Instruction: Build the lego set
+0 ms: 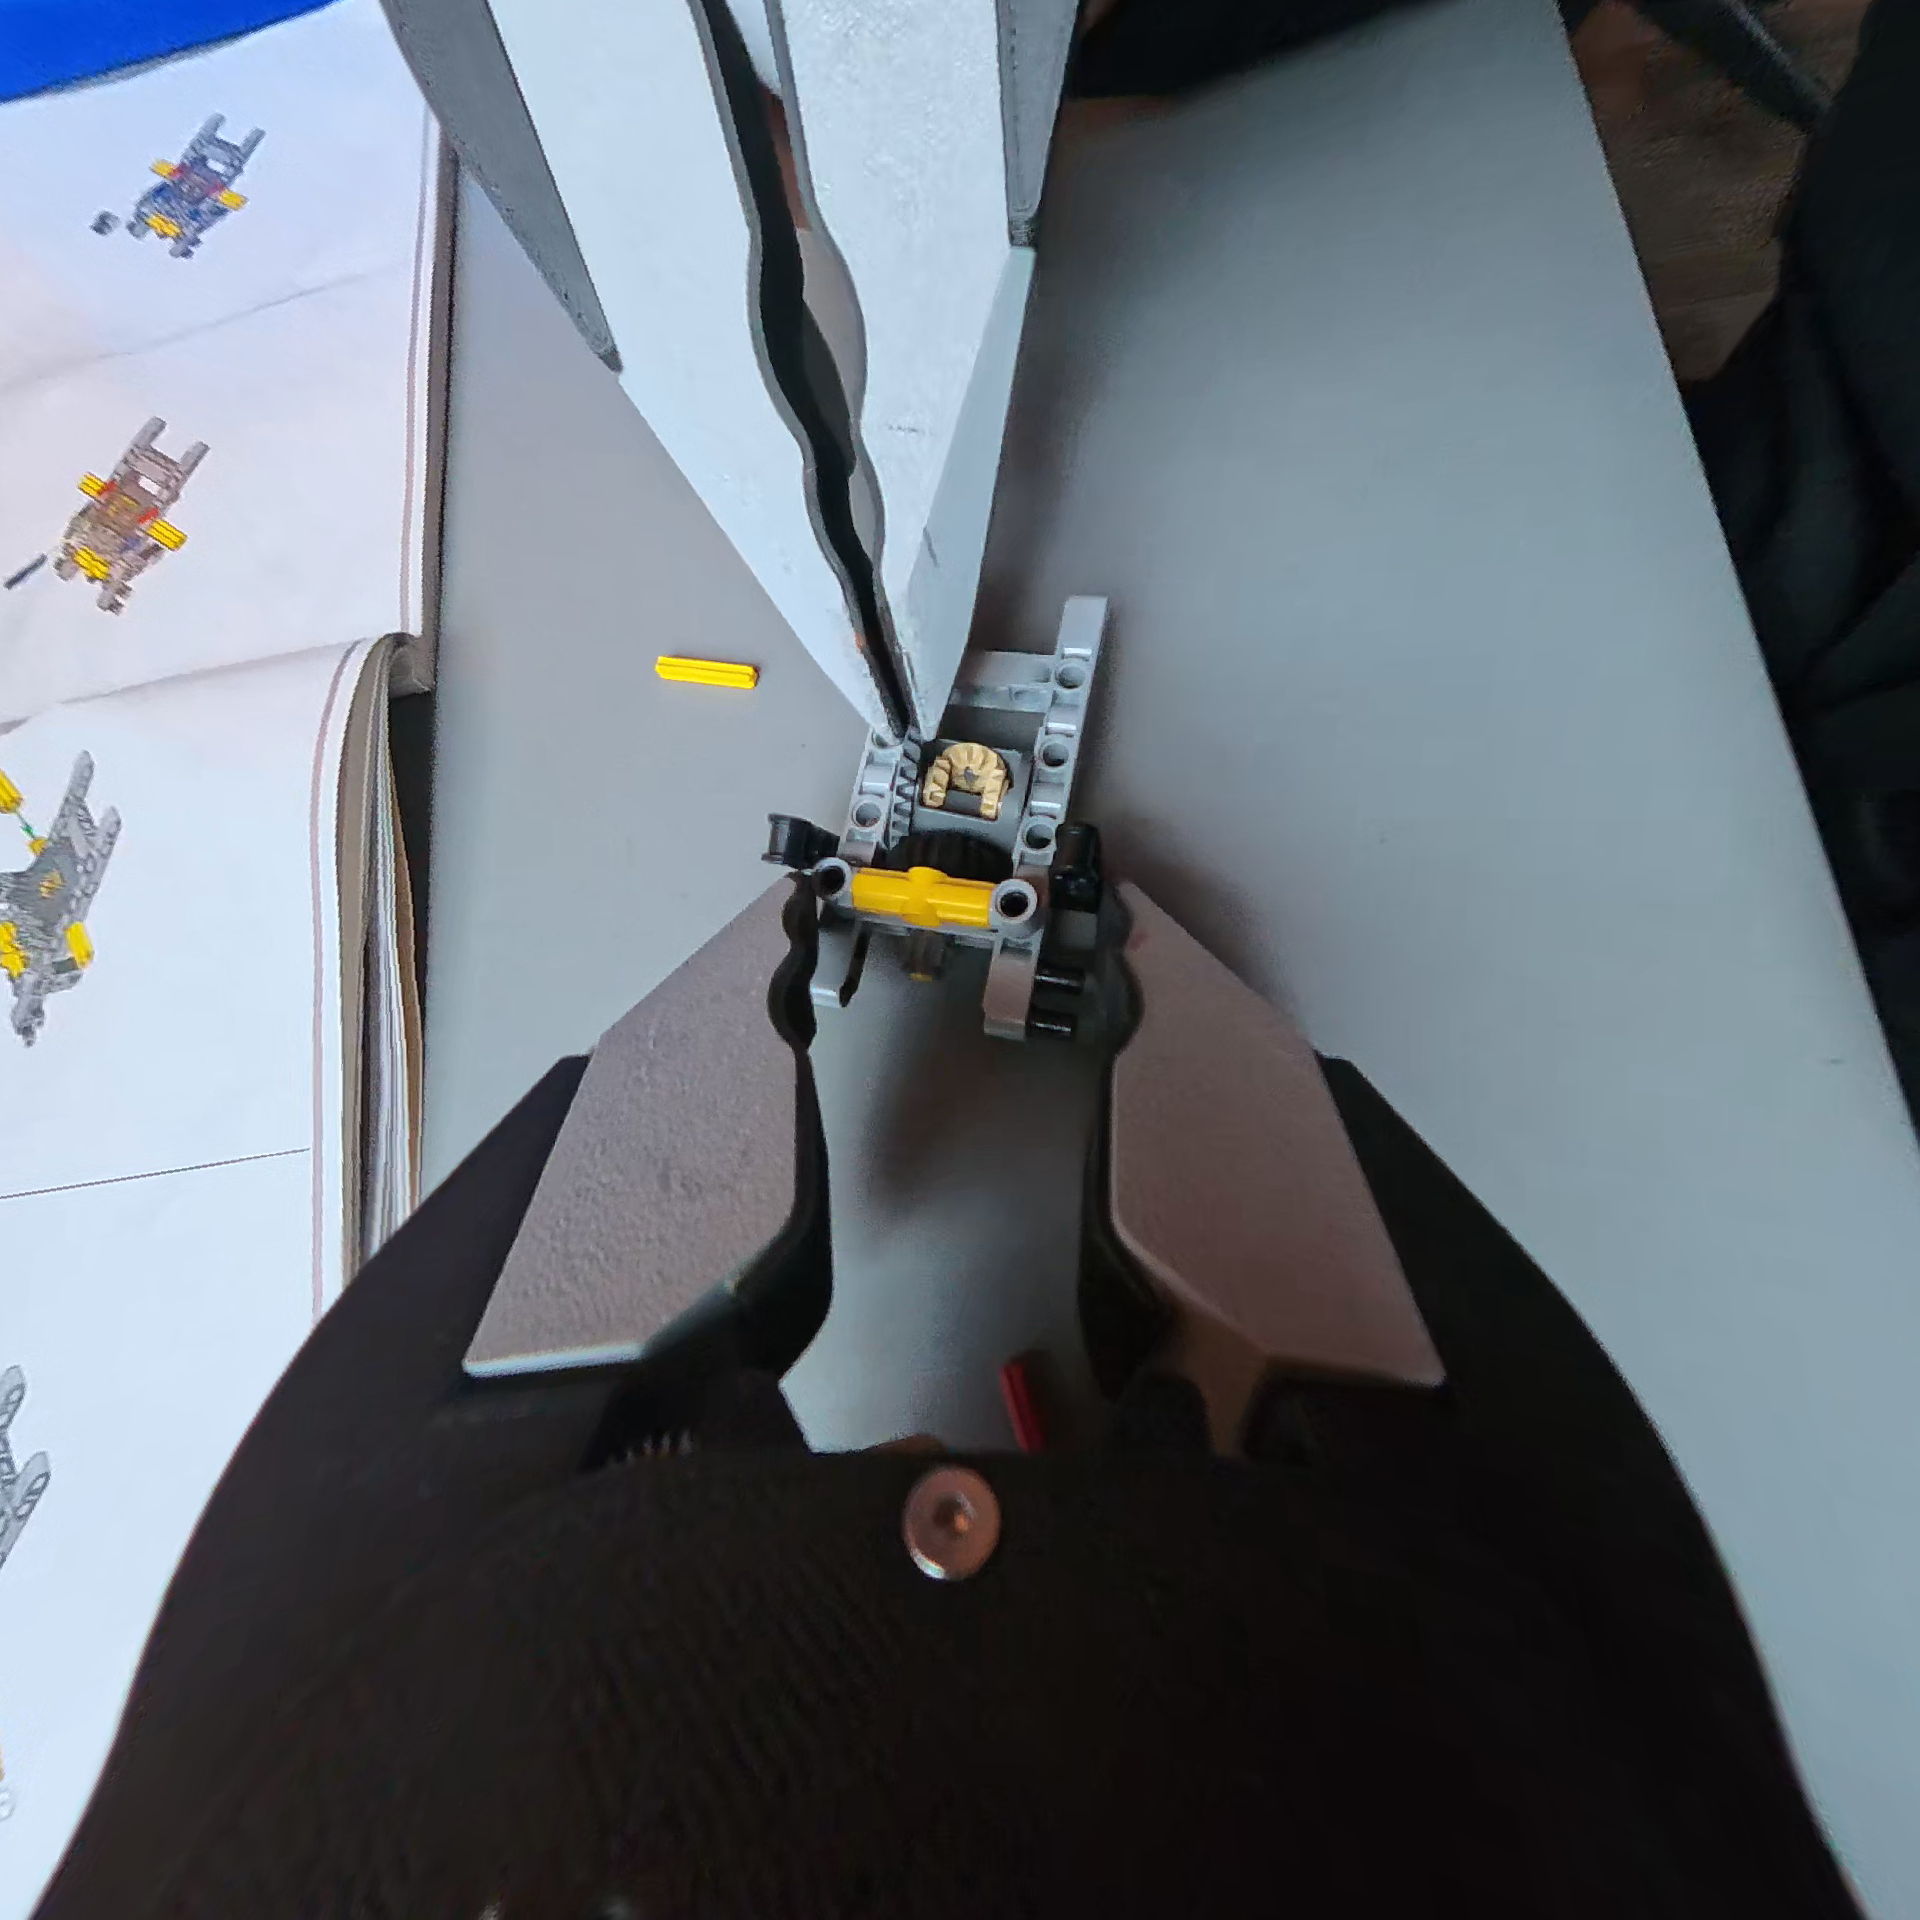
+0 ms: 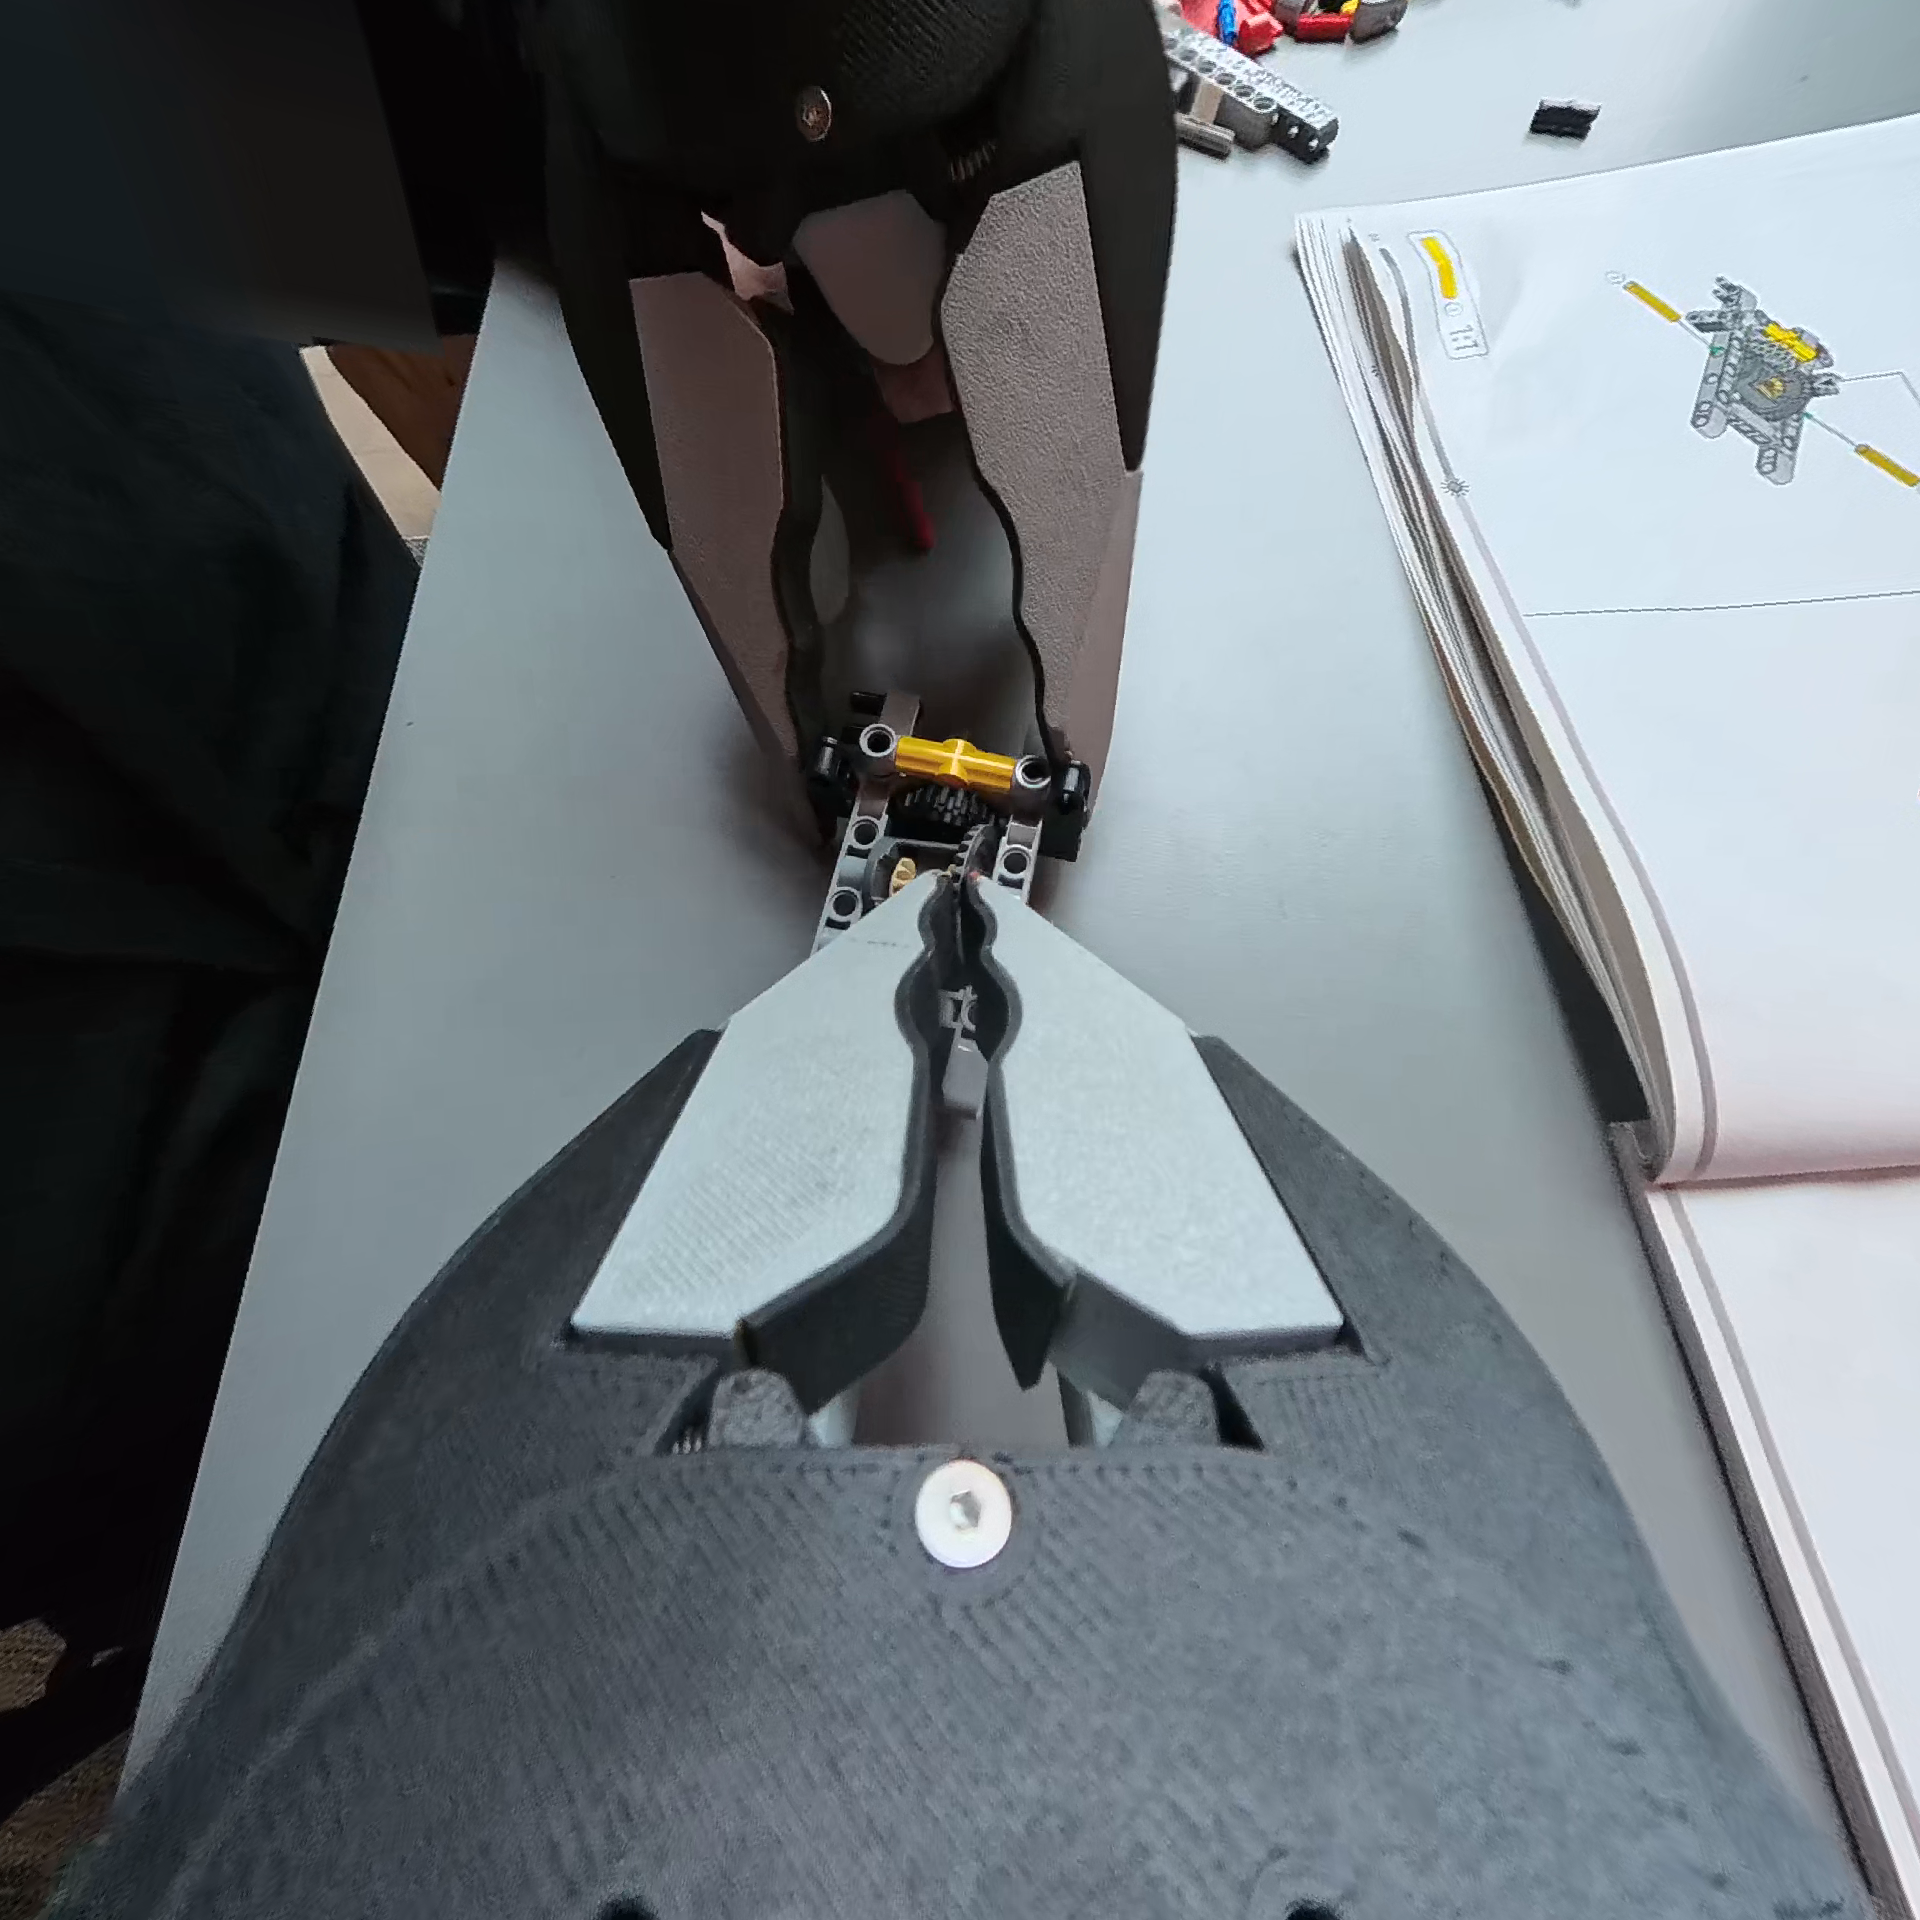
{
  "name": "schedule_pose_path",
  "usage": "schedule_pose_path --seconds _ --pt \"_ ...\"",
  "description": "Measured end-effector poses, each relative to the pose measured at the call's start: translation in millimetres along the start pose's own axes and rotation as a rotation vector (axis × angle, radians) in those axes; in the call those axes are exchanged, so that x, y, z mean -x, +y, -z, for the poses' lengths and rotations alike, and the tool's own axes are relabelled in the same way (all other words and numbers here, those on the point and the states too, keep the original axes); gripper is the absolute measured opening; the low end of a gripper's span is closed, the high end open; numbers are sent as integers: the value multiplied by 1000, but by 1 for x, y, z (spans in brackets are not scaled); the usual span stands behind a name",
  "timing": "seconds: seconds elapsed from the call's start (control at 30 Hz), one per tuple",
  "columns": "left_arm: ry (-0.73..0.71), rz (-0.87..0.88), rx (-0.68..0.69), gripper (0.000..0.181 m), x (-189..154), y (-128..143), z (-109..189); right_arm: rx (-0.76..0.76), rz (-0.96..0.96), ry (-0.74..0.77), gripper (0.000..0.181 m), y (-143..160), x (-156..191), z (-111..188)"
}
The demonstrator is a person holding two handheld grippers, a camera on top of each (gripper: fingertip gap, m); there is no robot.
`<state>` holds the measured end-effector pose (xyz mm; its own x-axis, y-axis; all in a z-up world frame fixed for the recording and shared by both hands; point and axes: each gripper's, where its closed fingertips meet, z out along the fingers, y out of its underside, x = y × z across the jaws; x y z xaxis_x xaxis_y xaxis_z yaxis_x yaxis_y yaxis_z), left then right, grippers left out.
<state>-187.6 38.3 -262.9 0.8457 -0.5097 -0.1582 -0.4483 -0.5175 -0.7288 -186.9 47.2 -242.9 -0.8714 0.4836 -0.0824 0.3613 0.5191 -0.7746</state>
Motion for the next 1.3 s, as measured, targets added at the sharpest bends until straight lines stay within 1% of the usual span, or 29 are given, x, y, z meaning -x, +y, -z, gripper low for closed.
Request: schedule_pose_path --seconds 0.17,0.23,0.43,0.5,0.67,0.73,0.8,0.87,1.03,1.23,1.3 --pt "-64 -71 -14 51 0 -2 2 -14 123 74 0 1 2 0" --pt "-75 -82 -16 51 0 -2 2 -21 137 87 0 1 2 0" --pt "-52 -66 -18 51 0 -2 1 -43 93 62 1 2 -1 1" --pt "-54 -70 -19 51 0 -2 2 -42 84 86 10 2 -4 2" --pt "-57 -83 -22 51 -1 -2 2 -41 58 76 11 4 -4 1" --pt "-53 -86 -24 51 -2 -2 2 -42 41 65 14 4 -4 0" --pt "-55 -89 -24 51 -2 -2 3 -16 31 62 23 9 -4 -3" --pt "-57 -91 -25 51 -2 -2 3 7 32 58 25 13 -3 -7" --pt "-55 -89 -24 51 -2 -2 2 -6 26 35 22 10 0 -8" --pt "-55 -89 -25 51 -2 -2 2 -72 -19 3 23 4 -1 0" --pt "-50 -84 -24 51 -2 -2 2 -69 -29 -2 21 5 -2 0"
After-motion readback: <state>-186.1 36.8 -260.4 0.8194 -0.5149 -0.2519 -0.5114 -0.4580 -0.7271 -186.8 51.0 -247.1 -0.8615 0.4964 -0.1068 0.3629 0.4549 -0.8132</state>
